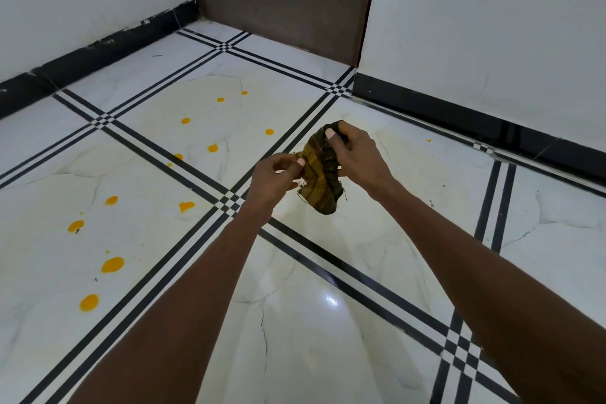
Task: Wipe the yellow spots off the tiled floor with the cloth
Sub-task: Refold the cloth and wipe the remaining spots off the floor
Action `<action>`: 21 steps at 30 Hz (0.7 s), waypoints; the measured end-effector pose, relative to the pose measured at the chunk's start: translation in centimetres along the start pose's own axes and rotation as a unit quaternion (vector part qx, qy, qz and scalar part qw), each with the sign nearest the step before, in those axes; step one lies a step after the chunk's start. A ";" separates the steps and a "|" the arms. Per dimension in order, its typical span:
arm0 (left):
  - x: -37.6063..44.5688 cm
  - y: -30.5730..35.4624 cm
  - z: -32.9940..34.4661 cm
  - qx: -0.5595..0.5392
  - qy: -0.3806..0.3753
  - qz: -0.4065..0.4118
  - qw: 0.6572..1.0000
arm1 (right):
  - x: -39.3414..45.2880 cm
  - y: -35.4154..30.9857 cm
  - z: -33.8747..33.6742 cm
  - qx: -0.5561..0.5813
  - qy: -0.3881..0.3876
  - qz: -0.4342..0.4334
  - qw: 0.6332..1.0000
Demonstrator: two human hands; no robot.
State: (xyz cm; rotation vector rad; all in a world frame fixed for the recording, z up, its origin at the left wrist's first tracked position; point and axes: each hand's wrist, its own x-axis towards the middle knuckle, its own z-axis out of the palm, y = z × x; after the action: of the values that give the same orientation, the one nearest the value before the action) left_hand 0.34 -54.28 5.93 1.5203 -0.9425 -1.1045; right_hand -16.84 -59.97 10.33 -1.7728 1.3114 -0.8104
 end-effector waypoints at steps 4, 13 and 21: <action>0.2 0.3 0.0 -0.031 -0.020 -0.048 0.998 | -0.2 0.1 0.1 0.004 -0.012 0.008 1.000; 1.2 0.7 -1.1 -0.042 0.124 -0.039 0.991 | -0.6 1.5 -1.4 0.130 0.057 0.127 0.982; 1.8 1.7 -1.3 0.130 0.066 0.035 0.989 | -0.4 1.3 -2.5 0.226 -0.037 0.241 0.943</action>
State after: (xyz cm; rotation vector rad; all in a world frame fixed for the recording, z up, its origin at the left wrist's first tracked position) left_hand 2.08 -55.96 7.35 1.7344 -1.0708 -0.8442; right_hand -19.69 -60.32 10.48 -1.0518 1.3056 -0.6857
